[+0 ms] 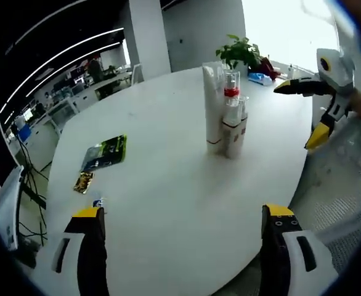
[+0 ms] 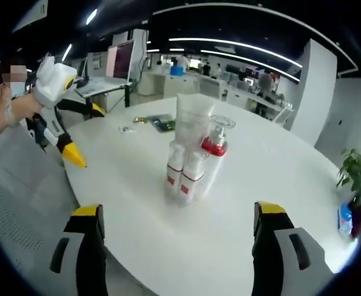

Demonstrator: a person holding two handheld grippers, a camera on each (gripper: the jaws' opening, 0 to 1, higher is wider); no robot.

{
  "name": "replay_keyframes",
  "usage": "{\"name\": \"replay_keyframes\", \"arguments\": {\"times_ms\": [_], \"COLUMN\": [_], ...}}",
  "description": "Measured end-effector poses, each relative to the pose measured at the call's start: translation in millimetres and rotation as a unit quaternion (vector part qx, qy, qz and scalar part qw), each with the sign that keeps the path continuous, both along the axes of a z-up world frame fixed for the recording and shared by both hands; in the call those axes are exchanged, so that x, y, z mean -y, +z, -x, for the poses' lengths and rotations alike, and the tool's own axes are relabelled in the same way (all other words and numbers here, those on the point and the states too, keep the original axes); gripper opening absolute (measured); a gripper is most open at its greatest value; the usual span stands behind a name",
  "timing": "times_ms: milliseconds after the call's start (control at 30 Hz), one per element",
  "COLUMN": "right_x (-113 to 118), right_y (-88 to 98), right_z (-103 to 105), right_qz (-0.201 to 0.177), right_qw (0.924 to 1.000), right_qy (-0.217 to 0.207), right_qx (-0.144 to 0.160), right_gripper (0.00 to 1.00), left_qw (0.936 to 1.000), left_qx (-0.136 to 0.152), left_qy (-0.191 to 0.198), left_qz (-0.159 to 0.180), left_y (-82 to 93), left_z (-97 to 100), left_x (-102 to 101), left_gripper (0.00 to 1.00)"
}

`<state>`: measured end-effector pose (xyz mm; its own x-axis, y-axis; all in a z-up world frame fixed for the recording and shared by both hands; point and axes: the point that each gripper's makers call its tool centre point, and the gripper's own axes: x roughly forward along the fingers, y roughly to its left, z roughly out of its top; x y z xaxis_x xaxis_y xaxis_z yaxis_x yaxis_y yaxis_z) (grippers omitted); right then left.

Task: Arrange the skincare products in the storage area until every visible bottle or jar stands upright without overlapping.

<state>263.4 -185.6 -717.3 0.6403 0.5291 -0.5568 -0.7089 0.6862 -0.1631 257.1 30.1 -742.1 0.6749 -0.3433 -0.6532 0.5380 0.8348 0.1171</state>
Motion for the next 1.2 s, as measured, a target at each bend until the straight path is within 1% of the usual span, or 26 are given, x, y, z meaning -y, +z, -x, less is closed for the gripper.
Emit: {"name": "replay_keyframes", "arguments": {"times_ms": [67,100,133,200,233,300,367,467,533,633,733,800,900,967,1033,1100,1133,1167,1200], "right_x": [1.3,2.5,3.1,3.6,5.6,10.6,15.2,21.8,23.8,28.7,36.1,42.6,44.3,45.3,47.2,49.3,50.6,50.8,51.5], "right_y": [0.3,0.1,-0.6,-3.2,-3.7,-3.6,-4.7,-3.0,-4.4,-7.2,-10.1,-10.6,-8.9,-11.2,-14.9,-16.4,-16.2,-15.8,-15.3], "right_z": [-0.5,-0.4,0.3,0.8,0.0,-2.7,-5.1,-9.1,-9.3,-10.6,-14.2,-17.7,-18.2,-18.2,-17.6,-17.2,-17.5,-17.5,-18.1], "right_qz": [0.002,0.003,0.003,0.004,0.007,0.008,0.004,-0.001,-0.002,0.004,0.013,0.019,0.016,0.014,0.022,0.024,0.024,0.022,0.019], "right_qw": [1.0,1.0,1.0,1.0,0.9999,0.9997,0.9994,0.9986,0.9982,0.9976,0.9967,0.9959,0.9951,0.9948,0.9944,0.9939,0.9937,0.9935,0.9932], "right_qy": [-0.002,-0.004,-0.005,-0.007,-0.011,-0.021,-0.034,-0.053,-0.06,-0.068,-0.079,-0.088,-0.097,-0.1,-0.101,-0.104,-0.107,-0.109,-0.112], "right_qx": [0.002,0.003,0.001,-0.005,-0.005,-0.002,-0.008,-0.004,-0.008,-0.01,-0.013,-0.011,-0.009,-0.016,-0.022,-0.025,-0.025,-0.025,-0.025], "right_gripper": [1.0,1.0,1.0,1.0,1.0,1.0,1.0,1.0,1.0,1.0,1.0,1.0,1.0,1.0,1.0,1.0,1.0,1.0,1.0], "left_qw": [0.9994,0.9986,0.9987,0.9991,0.9994,0.9994,0.9995,0.9994,0.9994,0.9995,0.9994,0.9996,0.9997,0.9998,0.9999,0.9996,0.9993,0.9992,0.9993], "left_qx": [-0.002,-0.013,-0.013,-0.003,-0.001,-0.002,-0.002,0.006,0.009,0.009,0.01,0.01,0.008,0.003,-0.001,-0.006,-0.014,-0.015,-0.012], "left_qy": [-0.013,-0.012,-0.009,-0.013,-0.017,-0.02,-0.019,-0.013,-0.012,-0.012,-0.01,-0.009,-0.003,-0.002,-0.002,0.005,0.005,0.008,0.01], "left_qz": [0.033,0.05,0.047,0.04,0.031,0.027,0.026,0.033,0.033,0.029,0.03,0.026,0.022,0.02,0.016,0.026,0.033,0.035,0.035], "left_y": [3.9,3.4,5.1,10.5,11.7,13.7,17.9,23.5,25.5,24.5,19.8,17.2,15.8,13.2,10.2,7.7,5.3,4.3,2.8], "left_z": [-0.5,-1.0,-2.9,-8.3,-12.0,-21.4,-27.0,-45.6,-53.1,-67.0,-83.9,-91.6,-98.8,-107.1,-116.0,-122.4,-123.1,-125.9,-133.2], "left_x": [9.4,10.6,6.8,2.0,-2.1,-12.4,-16.4,-29.0,-32.8,-41.6,-52.1,-57.5,-63.4,-69.2,-74.1,-75.9,-73.5,-73.5,-75.5], "left_gripper": [0.99,0.99,0.99,0.99,0.99,0.99,0.99,0.99,0.99,0.99,0.99,0.99,0.99,0.99,0.99,0.99,0.99,0.99,0.99]}}
